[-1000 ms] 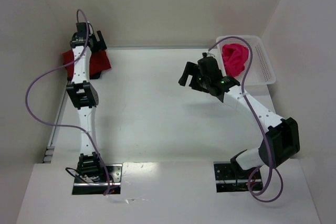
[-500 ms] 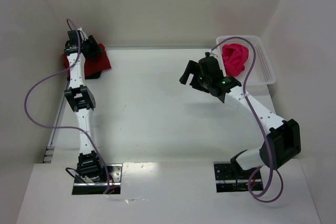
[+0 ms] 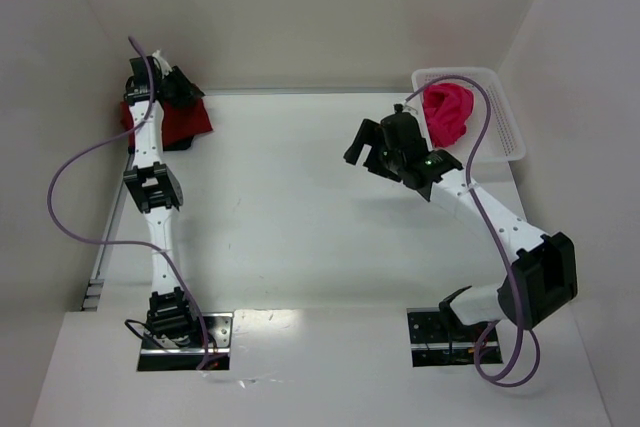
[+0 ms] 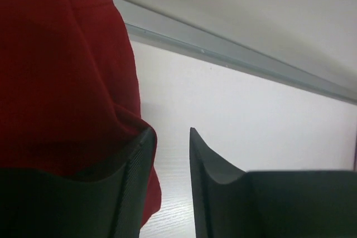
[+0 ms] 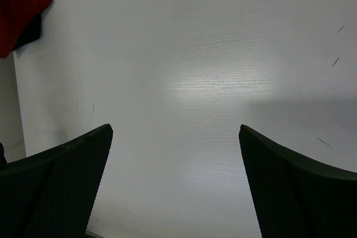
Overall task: Fold and stack the t-shirts
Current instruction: Put the neatly folded tshirt into the corner of the board with the left arm
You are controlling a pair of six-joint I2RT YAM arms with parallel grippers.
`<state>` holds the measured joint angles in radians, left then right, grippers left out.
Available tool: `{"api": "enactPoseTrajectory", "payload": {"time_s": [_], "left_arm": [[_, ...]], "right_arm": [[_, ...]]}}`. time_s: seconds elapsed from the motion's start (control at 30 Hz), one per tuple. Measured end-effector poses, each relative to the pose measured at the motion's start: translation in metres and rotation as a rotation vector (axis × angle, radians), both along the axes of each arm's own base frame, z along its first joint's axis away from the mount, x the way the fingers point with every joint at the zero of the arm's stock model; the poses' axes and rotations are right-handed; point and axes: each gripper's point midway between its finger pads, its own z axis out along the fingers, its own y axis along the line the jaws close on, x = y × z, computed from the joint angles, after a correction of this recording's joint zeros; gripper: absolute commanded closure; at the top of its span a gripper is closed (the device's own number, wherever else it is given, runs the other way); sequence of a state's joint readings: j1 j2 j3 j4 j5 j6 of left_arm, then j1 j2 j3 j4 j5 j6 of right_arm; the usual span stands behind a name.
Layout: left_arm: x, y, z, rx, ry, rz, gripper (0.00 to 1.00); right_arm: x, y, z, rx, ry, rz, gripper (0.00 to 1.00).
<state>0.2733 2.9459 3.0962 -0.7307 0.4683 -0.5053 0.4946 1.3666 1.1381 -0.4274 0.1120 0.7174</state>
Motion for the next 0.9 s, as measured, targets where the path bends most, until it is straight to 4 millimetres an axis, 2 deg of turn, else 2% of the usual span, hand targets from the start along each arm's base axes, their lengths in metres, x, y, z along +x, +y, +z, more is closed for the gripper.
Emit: {"api": "enactPoseTrajectory", "payload": {"time_s": [0.07,0.13,0.2,0.23,0.3,0.33,0.43,0.5,0.57,0.6,0.63,0.73,0.77,0.87,0.9], "left_arm": [[0.000,0.001,0.000,-0.001,0.000,0.004,0.68],[0.000,0.004,0.001,-0.004,-0.003,0.010,0.80],[0.002,0.005,0.002,-0.005,-0.010,0.015,0.79],[0.003,0.006,0.003,-0.001,-0.016,0.018,0.71],[0.005,0.010,0.004,0.015,-0.024,0.029,0.34],[0.006,0.012,0.004,0.024,-0.027,0.036,0.21],[0.007,0.020,0.002,0.057,-0.020,0.070,0.19],[0.007,0.028,0.002,0.086,-0.013,0.108,0.20],[0.009,0.035,0.002,0.113,-0.011,0.144,0.30],[0.010,0.040,0.003,0.129,-0.017,0.165,0.36],[0.012,0.044,0.004,0.141,-0.022,0.186,0.49],[0.015,0.053,0.006,0.163,-0.033,0.229,0.64],[0.016,0.054,0.007,0.163,-0.037,0.237,0.72],[0.021,0.054,0.013,0.151,-0.065,0.240,0.71],[0.023,0.053,0.016,0.148,-0.079,0.237,0.64]], "right_arm": [[0.000,-0.001,0.003,0.002,-0.008,-0.002,0.00],[-0.001,-0.001,0.005,0.004,-0.015,-0.004,0.00],[-0.001,-0.002,0.007,0.006,-0.018,-0.004,0.00],[-0.001,-0.002,0.008,0.007,-0.019,-0.005,0.00],[-0.001,-0.002,0.008,0.007,-0.021,-0.005,0.00],[-0.001,-0.002,0.008,0.007,-0.021,-0.005,0.00],[-0.001,-0.002,0.008,0.007,-0.021,-0.005,0.00],[-0.001,-0.002,0.008,0.008,-0.021,-0.004,0.00],[-0.001,-0.002,0.008,0.008,-0.021,-0.004,0.00],[-0.001,-0.002,0.008,0.008,-0.021,-0.004,0.00],[-0.001,-0.002,0.008,0.008,-0.021,-0.004,0.00],[-0.001,-0.002,0.008,0.008,-0.021,-0.003,0.00],[-0.001,-0.002,0.008,0.008,-0.020,-0.003,0.00],[-0.001,-0.002,0.008,0.010,-0.020,-0.005,0.00],[-0.001,-0.001,0.008,0.011,-0.020,-0.006,0.00]]}}
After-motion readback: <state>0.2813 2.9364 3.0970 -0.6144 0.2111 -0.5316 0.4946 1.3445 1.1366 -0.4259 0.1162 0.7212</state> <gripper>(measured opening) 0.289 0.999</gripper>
